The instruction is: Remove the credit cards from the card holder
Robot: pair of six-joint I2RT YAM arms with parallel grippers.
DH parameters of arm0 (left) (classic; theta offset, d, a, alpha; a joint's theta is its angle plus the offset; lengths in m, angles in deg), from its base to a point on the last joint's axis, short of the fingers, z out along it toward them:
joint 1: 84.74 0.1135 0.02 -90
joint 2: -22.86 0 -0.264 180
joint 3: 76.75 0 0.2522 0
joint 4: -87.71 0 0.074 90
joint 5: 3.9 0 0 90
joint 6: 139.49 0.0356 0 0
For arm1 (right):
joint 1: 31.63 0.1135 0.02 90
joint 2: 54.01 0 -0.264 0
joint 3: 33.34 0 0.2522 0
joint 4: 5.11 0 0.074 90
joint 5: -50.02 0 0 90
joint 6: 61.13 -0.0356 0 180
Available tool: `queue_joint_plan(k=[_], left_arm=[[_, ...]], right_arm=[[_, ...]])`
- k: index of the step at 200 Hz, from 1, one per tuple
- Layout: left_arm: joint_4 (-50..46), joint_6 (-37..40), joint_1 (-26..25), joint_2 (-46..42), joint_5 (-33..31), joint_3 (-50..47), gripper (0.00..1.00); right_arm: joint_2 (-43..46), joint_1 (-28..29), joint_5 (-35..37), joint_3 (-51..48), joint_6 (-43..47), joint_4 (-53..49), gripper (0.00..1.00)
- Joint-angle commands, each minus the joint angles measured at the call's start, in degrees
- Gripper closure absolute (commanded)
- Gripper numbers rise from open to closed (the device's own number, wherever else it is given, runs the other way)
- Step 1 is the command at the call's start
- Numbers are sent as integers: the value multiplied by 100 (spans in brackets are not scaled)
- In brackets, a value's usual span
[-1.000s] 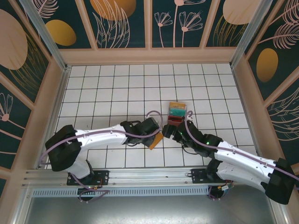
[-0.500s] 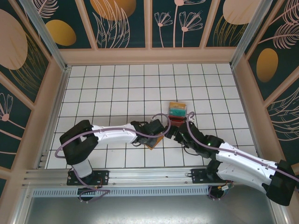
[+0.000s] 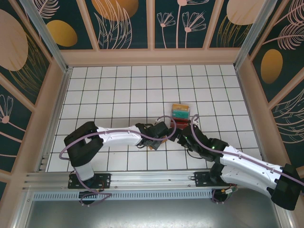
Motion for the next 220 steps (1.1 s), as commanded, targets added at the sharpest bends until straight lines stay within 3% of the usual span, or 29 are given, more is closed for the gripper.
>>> queue_joint_plan(k=[1,58,106,125,139,162,220], left_arm=[[-273,-40,3,30,-265,24,100],[-318,-325,98,-306,-406,181,100],[-219,-658,554,-768,29,123,100],[-80,-463,610,-832,192,37,98],[17,-229,610,-834,295,-42,81],[169,128,614,-880,462,-215,69],[92,577,612,-611,450,-84,64]], right_arm=[[62,-8,35,-65,-74,-44,1],[-12,13,-28,-42,-58,59,1],[-109,40,-148,-45,-25,222,1],[-204,43,-382,-105,1,464,4],[-299,46,-677,-230,-28,805,11],[-533,47,-1084,-499,-156,1407,31],[-1057,-44,-1409,-881,-513,2199,86]])
